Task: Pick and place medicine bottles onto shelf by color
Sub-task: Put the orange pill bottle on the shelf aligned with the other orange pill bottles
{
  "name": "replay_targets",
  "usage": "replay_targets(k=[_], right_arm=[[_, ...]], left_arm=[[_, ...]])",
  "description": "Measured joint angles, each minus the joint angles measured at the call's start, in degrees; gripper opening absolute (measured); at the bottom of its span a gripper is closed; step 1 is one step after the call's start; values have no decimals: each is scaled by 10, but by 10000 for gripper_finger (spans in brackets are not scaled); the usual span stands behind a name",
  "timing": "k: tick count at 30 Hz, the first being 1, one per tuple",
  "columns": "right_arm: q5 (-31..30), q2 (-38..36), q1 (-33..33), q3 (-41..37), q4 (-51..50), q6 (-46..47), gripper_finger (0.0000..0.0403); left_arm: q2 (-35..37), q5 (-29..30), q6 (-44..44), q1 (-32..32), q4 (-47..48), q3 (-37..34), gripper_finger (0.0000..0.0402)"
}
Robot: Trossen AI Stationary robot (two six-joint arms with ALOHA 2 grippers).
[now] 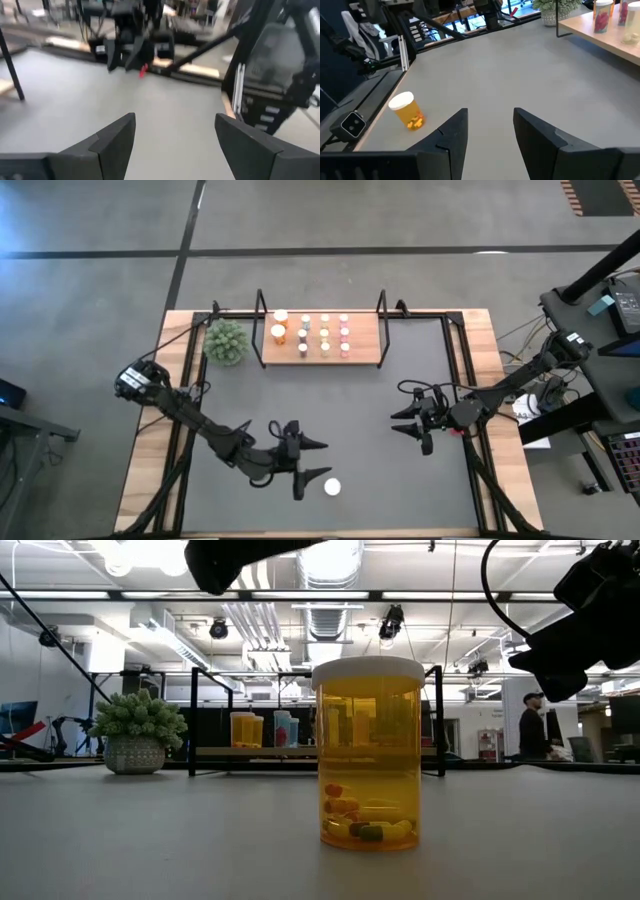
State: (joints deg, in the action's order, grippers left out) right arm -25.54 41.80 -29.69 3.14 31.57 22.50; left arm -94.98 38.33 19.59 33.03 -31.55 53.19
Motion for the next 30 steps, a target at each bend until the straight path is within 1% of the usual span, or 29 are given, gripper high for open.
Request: replay_targets(k=[2, 6, 8, 12, 15, 18, 22, 25, 30], right_arm=[[0, 0, 0, 0, 0, 0, 148], [0, 0, 0, 0, 0, 0, 148], [0, 0, 0, 0, 0, 0, 148], [0, 0, 0, 0, 0, 0, 148], [0, 0, 0, 0, 0, 0, 148], [0, 0, 0, 0, 0, 0, 148], [0, 0, 0, 0, 0, 0, 148], [0, 0, 0, 0, 0, 0, 148], [0, 0, 0, 0, 0, 0, 148]], left_arm=[[0, -14, 30, -3, 48, 11, 258], [0, -67, 73, -8, 135, 28, 258], [-3, -82, 71, -8, 150, 29, 258], [-17, -115, 72, -8, 141, 28, 266], [-40, -133, 69, -8, 135, 40, 294], [-69, -142, 58, -8, 136, 55, 336], [-110, -181, 56, -8, 136, 77, 381], [-132, -185, 70, -8, 136, 91, 395], [-161, -184, 67, -7, 136, 102, 398]])
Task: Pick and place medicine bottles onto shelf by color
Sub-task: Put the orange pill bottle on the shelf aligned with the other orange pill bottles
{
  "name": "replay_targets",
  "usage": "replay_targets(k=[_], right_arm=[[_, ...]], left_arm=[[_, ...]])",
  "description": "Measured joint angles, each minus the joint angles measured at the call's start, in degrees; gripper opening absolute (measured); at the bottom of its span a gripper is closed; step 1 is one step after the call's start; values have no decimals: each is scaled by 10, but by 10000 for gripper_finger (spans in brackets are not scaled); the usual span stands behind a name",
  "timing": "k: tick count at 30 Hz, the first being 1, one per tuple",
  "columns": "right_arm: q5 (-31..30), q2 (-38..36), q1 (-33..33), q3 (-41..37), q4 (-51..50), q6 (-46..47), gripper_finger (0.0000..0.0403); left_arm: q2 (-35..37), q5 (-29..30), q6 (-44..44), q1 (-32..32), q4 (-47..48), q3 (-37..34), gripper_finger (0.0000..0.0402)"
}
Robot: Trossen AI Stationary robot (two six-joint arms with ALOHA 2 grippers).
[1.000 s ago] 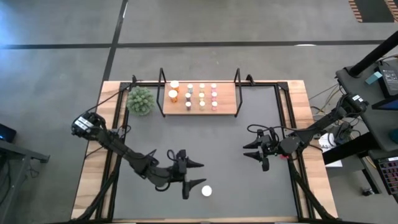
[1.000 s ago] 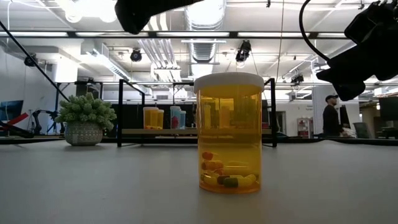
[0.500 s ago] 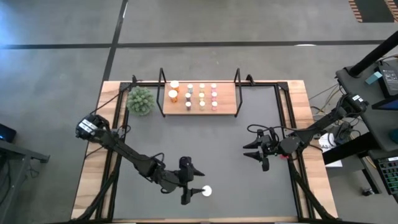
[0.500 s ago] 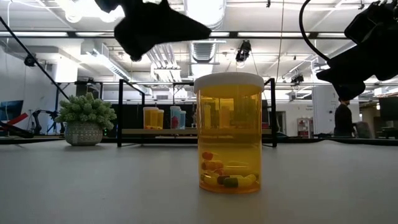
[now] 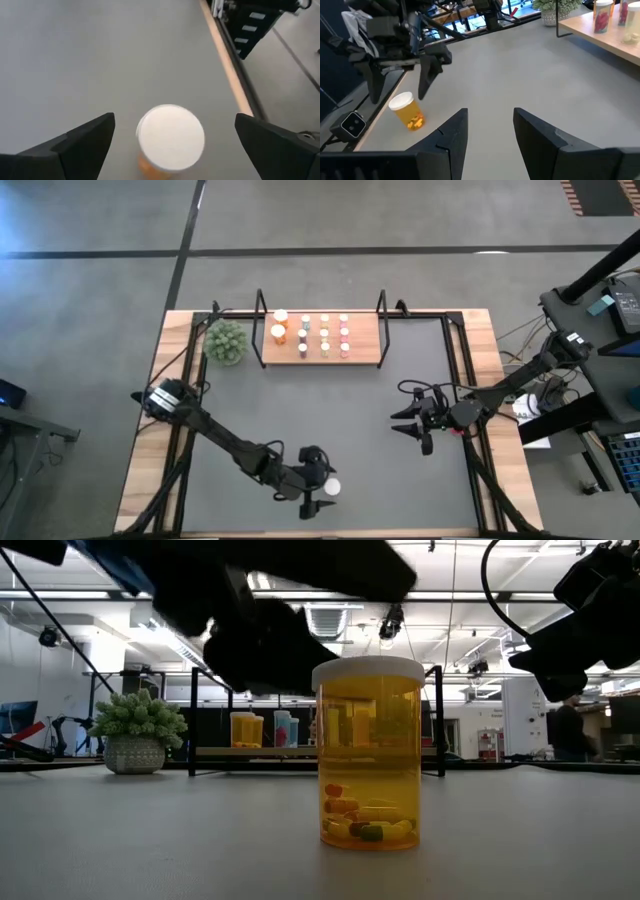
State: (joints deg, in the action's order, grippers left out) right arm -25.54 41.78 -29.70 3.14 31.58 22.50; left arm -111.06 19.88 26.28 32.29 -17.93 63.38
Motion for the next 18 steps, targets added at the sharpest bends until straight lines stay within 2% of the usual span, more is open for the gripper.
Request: replay_targets(k=[6, 12, 18], right_arm=[[0, 0, 0, 0, 0, 0, 148], [0, 0, 0, 0, 1, 0, 148], [0, 0, 0, 0, 1, 0, 148]], left_arm=[[-36, -9, 18, 0, 1, 19, 398], [-38, -6, 74, 0, 8, 20, 398], [-38, 2, 79, 0, 27, 20, 398]])
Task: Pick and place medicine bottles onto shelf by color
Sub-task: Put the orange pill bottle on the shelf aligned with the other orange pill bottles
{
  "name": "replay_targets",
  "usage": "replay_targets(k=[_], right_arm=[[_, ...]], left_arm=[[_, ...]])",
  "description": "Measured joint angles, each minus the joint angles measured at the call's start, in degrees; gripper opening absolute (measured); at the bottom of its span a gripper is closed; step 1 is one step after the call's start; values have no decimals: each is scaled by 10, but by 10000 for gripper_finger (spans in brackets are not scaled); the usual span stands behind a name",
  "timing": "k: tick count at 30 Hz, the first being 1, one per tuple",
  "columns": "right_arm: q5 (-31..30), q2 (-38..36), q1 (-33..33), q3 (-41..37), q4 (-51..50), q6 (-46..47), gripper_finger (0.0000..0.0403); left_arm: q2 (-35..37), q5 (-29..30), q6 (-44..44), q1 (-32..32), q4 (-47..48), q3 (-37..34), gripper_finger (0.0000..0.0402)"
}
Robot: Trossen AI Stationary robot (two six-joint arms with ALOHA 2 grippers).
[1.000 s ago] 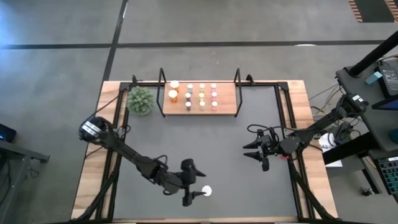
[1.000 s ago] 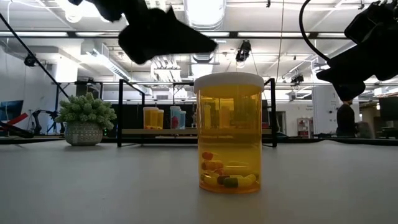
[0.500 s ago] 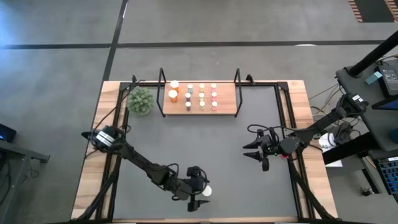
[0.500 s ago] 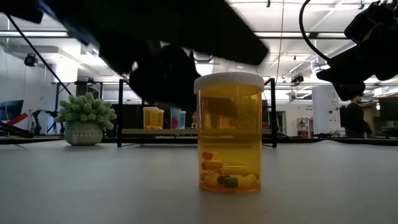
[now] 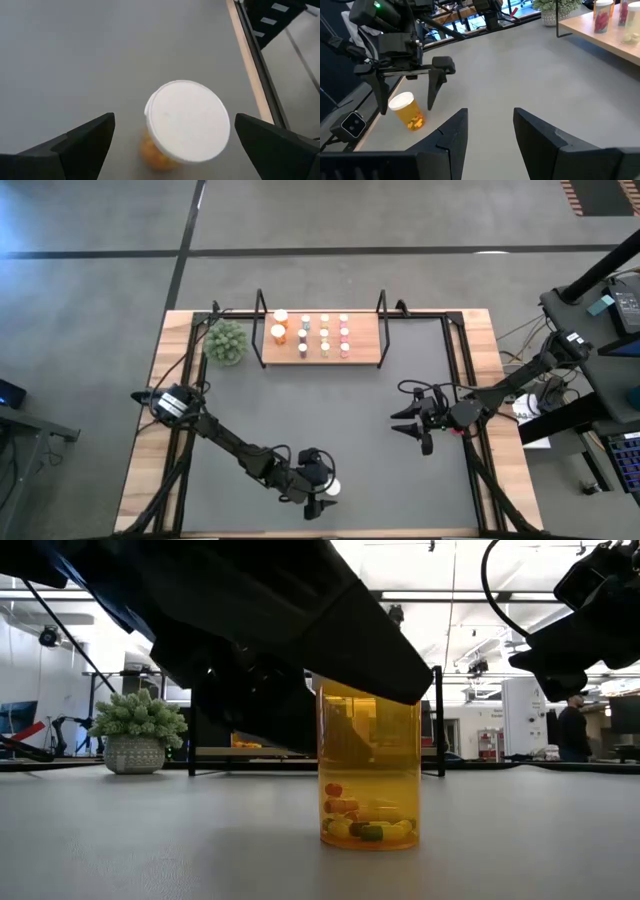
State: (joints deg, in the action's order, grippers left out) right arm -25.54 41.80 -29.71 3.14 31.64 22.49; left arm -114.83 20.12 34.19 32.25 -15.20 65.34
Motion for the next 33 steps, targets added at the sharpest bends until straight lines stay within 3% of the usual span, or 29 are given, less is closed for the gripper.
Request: replay_targets(k=[5, 28, 33], right_arm=[[0, 0, 0, 0, 0, 0, 148], [0, 0, 0, 0, 0, 0, 148], [0, 0, 0, 0, 0, 0, 148]], left_arm=[[0, 14, -2, 0, 0, 0, 379], [2, 46, -17, -14, 17, -1, 192], [2, 47, -31, -24, 17, -1, 171]])
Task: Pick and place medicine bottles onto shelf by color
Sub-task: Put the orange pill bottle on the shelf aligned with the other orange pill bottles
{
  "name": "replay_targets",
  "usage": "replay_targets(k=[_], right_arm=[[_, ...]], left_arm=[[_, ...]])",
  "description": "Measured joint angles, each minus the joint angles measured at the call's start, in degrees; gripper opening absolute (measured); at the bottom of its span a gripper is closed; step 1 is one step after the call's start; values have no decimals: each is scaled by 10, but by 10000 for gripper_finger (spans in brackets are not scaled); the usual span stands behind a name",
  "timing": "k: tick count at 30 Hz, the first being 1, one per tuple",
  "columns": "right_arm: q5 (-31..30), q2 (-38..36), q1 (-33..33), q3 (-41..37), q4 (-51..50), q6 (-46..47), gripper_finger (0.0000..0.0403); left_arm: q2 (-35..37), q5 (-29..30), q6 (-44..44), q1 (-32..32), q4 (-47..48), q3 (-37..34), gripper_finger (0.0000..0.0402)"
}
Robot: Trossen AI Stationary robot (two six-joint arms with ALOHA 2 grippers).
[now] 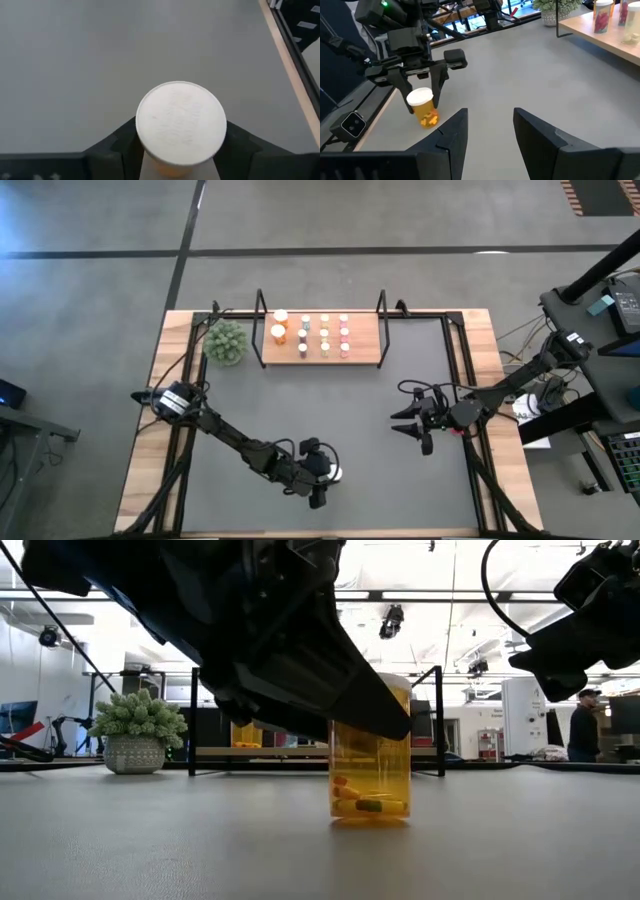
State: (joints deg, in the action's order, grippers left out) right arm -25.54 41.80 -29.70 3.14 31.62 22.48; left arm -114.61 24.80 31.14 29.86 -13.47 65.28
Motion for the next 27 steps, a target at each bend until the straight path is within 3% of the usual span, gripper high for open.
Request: replay_targets(k=[10, 15, 21, 27], right_arm=[[0, 0, 0, 0, 0, 0, 148], [0, 0, 0, 0, 0, 0, 148], [0, 0, 0, 0, 0, 0, 148], [0, 4, 0, 0, 1, 0, 148]], left_arm=[[5, 4, 1, -4, -29, 0, 197], [16, 62, 1, -5, -14, -1, 200], [89, 144, 28, -6, 47, -46, 200], [207, 202, 80, -9, 76, -155, 200]])
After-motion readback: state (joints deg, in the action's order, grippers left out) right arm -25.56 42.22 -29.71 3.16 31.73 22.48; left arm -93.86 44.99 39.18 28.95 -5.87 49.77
